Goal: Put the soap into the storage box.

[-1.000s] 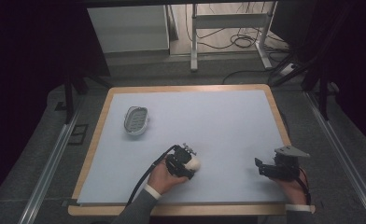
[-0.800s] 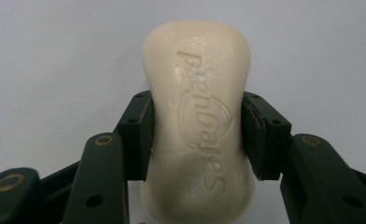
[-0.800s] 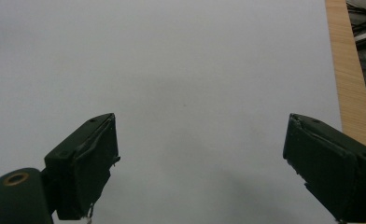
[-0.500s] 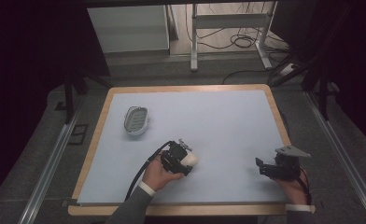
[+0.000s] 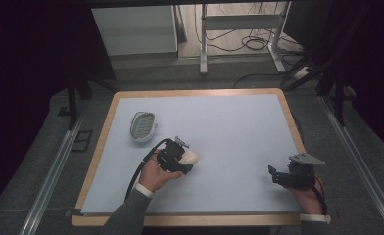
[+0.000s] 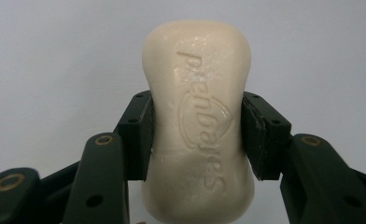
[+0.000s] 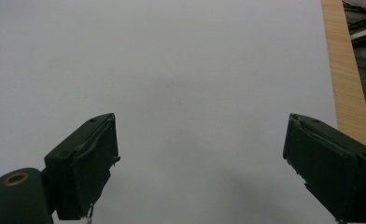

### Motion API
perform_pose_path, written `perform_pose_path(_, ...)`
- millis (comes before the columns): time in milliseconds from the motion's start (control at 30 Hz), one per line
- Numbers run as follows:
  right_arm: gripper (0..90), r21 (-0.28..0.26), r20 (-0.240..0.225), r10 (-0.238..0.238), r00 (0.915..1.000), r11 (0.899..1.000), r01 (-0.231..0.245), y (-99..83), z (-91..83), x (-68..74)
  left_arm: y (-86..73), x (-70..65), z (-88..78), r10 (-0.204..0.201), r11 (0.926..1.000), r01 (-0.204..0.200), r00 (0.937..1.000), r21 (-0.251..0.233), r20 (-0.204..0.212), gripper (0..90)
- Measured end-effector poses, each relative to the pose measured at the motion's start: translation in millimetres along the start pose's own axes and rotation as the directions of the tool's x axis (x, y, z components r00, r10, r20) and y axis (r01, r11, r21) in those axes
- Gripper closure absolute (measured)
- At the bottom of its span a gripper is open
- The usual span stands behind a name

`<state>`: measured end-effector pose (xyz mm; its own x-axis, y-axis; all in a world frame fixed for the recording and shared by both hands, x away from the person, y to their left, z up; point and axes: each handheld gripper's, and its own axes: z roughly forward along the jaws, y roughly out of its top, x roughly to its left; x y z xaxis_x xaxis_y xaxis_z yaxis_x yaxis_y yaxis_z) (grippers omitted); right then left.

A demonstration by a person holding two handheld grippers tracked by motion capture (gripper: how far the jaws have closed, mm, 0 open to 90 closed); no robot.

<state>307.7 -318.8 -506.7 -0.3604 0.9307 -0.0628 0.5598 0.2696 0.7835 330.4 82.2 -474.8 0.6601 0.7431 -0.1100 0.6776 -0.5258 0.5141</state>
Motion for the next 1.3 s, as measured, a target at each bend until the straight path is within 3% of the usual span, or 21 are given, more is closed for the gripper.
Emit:
perform_pose_path(367,9.8,0.001,-0.001,-0.002,1.0000,1.000,0.002,-0.2,0.6,0.1,-4.5,18.0,-14.4,-0.035,0.9987,0.034,0.9992,-0.038,-0.021,49.6)
perform_pose_path(733,9.9,0.007,0.000,-0.002,1.0000,1.000,0.002,-0.9,1.6,-0.2,-6.6,33.1,-20.9,-0.061,0.9972,0.060,0.9979,-0.045,-0.021,49.7)
perform_pose_path(1300,9.9,0.013,0.000,-0.002,1.0000,1.000,0.002,-1.5,2.7,-0.1,-11.6,66.5,-36.7,-0.103,0.9933,0.100,0.9931,-0.059,-0.055,50.1)
